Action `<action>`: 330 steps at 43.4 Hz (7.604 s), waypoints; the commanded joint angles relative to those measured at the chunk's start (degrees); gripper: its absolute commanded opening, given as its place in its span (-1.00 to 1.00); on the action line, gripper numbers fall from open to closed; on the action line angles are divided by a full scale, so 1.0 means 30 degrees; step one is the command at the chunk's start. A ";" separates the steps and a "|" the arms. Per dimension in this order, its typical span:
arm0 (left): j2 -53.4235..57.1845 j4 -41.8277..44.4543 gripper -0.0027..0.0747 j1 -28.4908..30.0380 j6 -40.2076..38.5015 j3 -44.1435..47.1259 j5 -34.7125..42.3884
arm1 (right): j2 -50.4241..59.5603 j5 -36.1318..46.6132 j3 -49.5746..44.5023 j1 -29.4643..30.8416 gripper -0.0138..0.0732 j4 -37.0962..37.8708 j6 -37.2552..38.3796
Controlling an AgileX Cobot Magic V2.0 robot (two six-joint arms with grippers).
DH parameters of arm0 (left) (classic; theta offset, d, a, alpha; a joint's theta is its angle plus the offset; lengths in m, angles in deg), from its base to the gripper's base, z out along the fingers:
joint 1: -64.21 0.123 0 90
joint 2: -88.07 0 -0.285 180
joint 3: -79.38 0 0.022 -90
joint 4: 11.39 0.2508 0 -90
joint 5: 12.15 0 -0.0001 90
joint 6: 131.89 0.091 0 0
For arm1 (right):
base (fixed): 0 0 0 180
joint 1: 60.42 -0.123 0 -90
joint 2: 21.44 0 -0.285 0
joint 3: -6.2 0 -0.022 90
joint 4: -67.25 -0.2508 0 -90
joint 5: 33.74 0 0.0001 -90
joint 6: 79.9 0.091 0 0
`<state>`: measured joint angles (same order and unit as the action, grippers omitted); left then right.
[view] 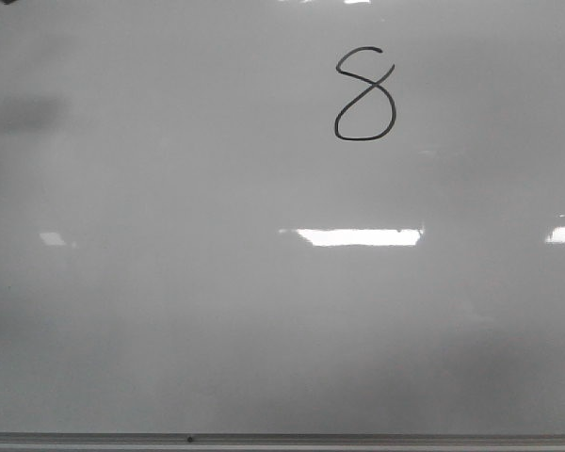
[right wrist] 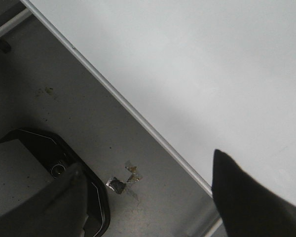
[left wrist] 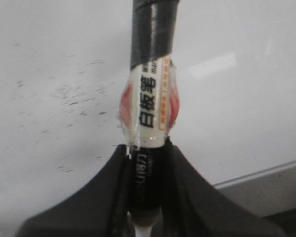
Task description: Write number 8 on whiteboard
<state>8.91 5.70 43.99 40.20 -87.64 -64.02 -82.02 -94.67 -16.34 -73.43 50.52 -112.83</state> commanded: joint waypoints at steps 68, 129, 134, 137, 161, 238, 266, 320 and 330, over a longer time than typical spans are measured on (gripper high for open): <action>0.1460 -0.1876 0.01 0.1524 0.0188 0.0753 0.5306 | 0.2747 0.1355 0.0530 0.0122 0.58 0.4094 0.8797; 1.0015 -0.2603 -0.99 -0.2716 0.0375 0.4726 0.4299 | 0.5954 0.1088 0.0467 0.0122 -0.93 0.4279 0.9392; 1.0015 -0.2603 -0.99 -0.2716 0.0375 0.4726 0.4649 | 0.5954 0.1088 0.0467 0.0122 -0.93 0.4279 0.9392; 1.0015 -0.2603 -0.99 -0.2716 0.0375 0.4726 0.4696 | 0.5954 0.1088 0.0467 0.0122 -0.93 0.4279 0.9392; 1.0355 -0.2513 -0.99 -0.1944 0.0388 0.4910 0.4728 | 0.5954 0.1088 0.0467 0.0122 -0.93 0.4279 0.9392; 2.4160 -0.6943 -0.98 0.6377 0.3431 2.1806 1.8673 | 0.5954 0.0962 0.0467 0.0122 -0.93 0.4279 0.9392; 2.4160 -0.6943 -0.98 0.6377 0.3431 2.1806 1.8673 | 0.5954 0.0962 0.0467 0.0122 -0.93 0.4279 0.9392; 2.4160 -0.6943 -0.98 0.6377 0.3431 2.1806 1.8673 | 1.8104 2.1475 -1.8638 0.4787 -0.93 0.4427 0.9392; 2.4160 -0.6943 -0.98 0.6377 0.3431 2.1806 1.8673 | 1.8144 2.1436 -1.8691 0.4787 -0.93 0.4427 0.9392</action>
<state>80.65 -14.63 63.39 50.45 -22.97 -12.82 -28.61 -35.72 -72.52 -59.41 63.55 -84.74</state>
